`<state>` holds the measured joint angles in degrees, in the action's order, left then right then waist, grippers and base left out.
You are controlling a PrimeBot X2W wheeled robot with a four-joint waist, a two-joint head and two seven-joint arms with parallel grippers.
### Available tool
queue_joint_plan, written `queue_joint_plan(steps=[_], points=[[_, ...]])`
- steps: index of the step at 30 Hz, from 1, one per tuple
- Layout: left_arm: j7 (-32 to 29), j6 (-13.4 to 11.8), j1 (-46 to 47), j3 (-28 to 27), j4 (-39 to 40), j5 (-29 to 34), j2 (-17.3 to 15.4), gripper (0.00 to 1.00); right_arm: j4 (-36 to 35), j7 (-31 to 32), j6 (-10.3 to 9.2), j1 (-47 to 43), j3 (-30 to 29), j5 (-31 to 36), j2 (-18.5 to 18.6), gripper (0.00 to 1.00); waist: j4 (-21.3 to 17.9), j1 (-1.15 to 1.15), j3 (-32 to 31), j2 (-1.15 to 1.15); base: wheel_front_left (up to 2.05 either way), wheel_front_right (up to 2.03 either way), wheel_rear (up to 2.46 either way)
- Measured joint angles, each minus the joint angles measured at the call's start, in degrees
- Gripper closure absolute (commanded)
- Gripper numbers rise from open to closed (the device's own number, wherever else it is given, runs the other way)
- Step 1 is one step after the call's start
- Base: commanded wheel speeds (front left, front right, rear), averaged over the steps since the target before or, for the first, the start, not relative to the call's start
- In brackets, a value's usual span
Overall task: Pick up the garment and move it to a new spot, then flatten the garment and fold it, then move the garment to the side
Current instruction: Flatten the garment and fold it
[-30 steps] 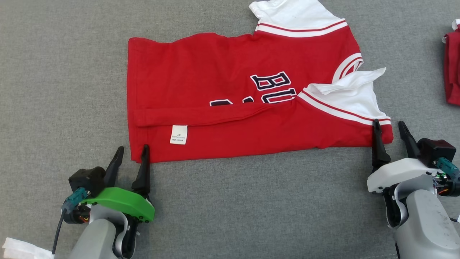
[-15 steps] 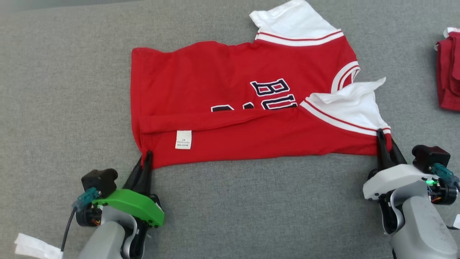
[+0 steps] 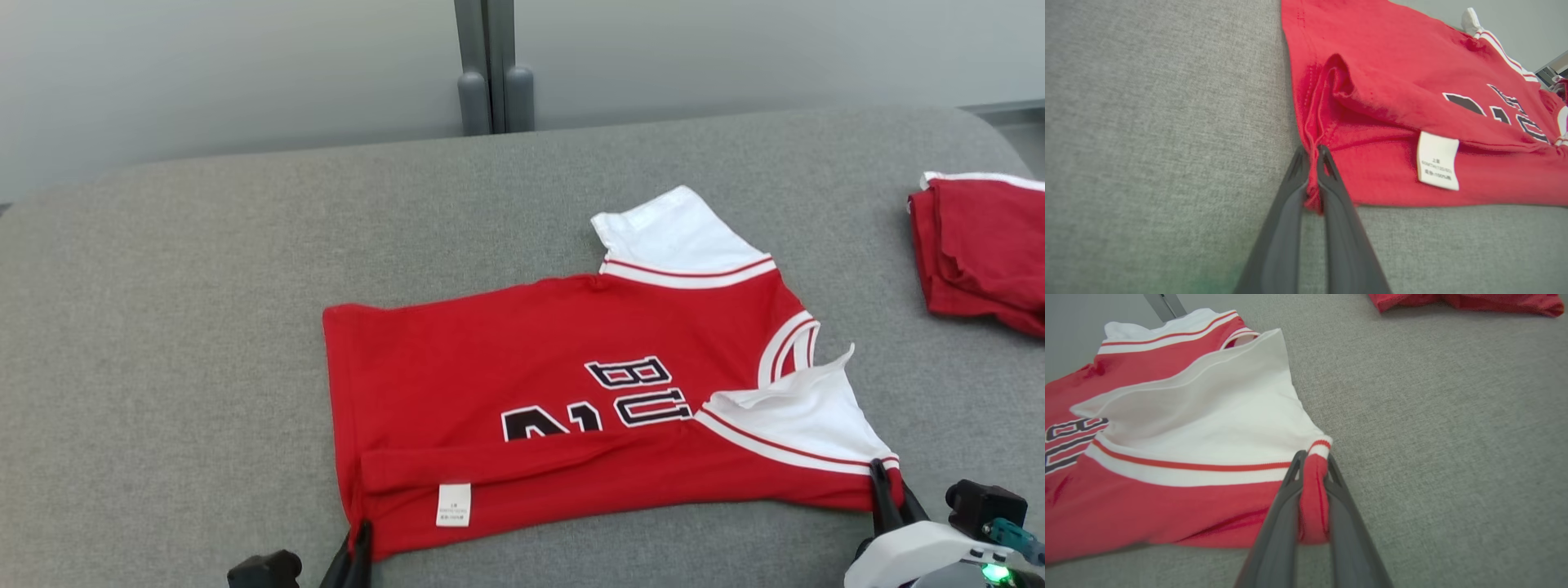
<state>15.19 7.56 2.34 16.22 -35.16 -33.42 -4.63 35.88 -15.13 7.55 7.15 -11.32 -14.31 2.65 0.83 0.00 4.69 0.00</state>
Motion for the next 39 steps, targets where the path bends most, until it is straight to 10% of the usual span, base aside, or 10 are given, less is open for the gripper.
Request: queue_joint_plan(steps=[3,4,5,6,7,8,23,39], points=[[-0.01,0.00,-1.96,-0.07,0.23,1.13,0.46,1.00,-0.60,0.00,0.00,-1.62,0.05,-0.38,0.01,1.00,0.17,0.00,-2.54,0.00,0.00,0.00,0.00],[-0.01,0.00,-2.34,-0.08,0.27,1.44,0.56,1.00,-0.76,0.00,0.00,-1.94,0.03,-0.47,0.02,0.86,0.26,0.00,-3.25,0.00,0.00,0.00,0.00],[-0.01,0.00,-2.53,-0.04,0.29,1.56,0.68,1.00,-0.91,0.00,0.00,-2.17,-0.02,-0.40,0.02,0.56,0.37,0.00,-3.80,0.00,0.00,0.00,0.00],[-0.01,0.00,-2.59,0.02,0.27,1.85,0.78,0.83,-1.29,0.00,-0.01,-2.25,0.01,-0.12,0.04,0.00,0.53,0.00,-4.19,0.00,0.00,0.00,0.00],[-0.01,0.00,-2.58,0.04,0.31,2.19,0.83,0.57,-1.53,0.00,-0.01,-2.23,0.08,0.14,0.11,0.00,0.69,0.00,-4.33,0.00,0.00,0.00,0.00],[-0.01,0.00,-2.57,0.01,0.37,2.59,0.92,0.00,-2.08,0.00,-0.01,-2.14,0.14,0.55,0.14,0.00,0.87,0.00,-4.33,0.00,0.00,0.00,0.00],[-0.03,-0.01,8.42,-1.18,1.40,6.08,0.03,0.00,-7.89,0.00,-0.01,8.70,-0.40,3.68,0.13,0.00,0.99,0.00,3.42,0.00,0.00,0.00,0.00],[-0.04,-0.01,31.58,8.56,-8.93,-2.21,-8.71,0.00,-3.08,0.00,-0.01,26.35,4.03,10.05,0.11,0.00,0.50,0.00,13.91,0.00,0.00,0.00,0.00]])
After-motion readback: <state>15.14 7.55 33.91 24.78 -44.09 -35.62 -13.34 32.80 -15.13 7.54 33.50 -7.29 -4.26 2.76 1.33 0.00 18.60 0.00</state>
